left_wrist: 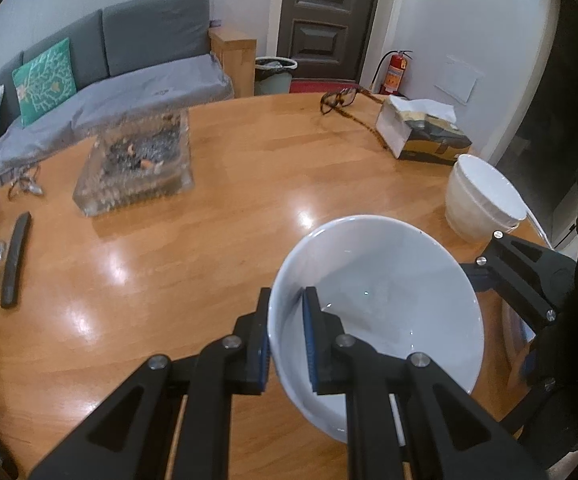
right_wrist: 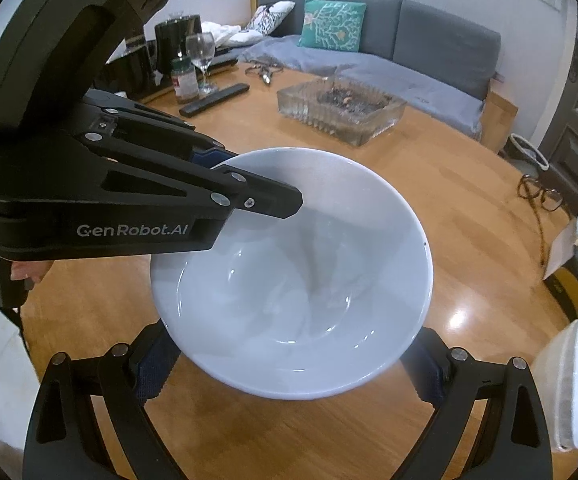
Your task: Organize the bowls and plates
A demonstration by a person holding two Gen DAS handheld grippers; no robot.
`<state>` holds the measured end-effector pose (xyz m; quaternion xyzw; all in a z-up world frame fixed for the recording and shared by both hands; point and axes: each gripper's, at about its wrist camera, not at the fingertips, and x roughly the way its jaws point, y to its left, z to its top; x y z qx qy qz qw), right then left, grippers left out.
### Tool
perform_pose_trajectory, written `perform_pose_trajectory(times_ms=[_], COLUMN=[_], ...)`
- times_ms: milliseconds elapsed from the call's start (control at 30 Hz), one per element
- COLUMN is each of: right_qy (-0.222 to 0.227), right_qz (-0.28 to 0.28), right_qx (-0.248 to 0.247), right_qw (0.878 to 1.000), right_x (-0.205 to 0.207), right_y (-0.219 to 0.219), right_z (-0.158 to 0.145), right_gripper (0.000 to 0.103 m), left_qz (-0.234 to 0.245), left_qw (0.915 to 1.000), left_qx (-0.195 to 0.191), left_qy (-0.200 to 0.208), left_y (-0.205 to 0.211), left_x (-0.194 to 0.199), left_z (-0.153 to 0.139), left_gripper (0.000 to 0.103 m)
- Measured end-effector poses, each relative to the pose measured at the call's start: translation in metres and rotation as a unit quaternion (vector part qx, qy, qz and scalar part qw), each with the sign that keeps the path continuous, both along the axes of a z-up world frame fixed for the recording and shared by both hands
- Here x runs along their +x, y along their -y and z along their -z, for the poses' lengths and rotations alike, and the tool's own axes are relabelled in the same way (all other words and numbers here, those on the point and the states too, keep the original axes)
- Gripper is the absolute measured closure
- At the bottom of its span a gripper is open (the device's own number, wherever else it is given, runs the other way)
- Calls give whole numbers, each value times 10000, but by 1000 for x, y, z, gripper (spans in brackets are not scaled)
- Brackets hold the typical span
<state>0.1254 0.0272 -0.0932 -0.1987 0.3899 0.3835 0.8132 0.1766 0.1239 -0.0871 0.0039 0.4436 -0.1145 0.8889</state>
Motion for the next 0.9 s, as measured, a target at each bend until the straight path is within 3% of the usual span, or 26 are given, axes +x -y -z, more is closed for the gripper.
perform_pose_trajectory(times_ms=[500, 900], right_qy=[511, 637], right_qz=[353, 921], right_qx=[207, 298], right_qw=[9979, 9933], right_x=[-10, -6], right_y=[81, 161], right_z=[-52, -67], right_gripper=[9, 9], left_qz=[426, 835], left_qw=[9981, 9953], left_qx=[100, -6], left_qy=[432, 487], left_y=[83, 167], left_x=[9, 36], left_z=[-58, -66], left_gripper=[91, 90])
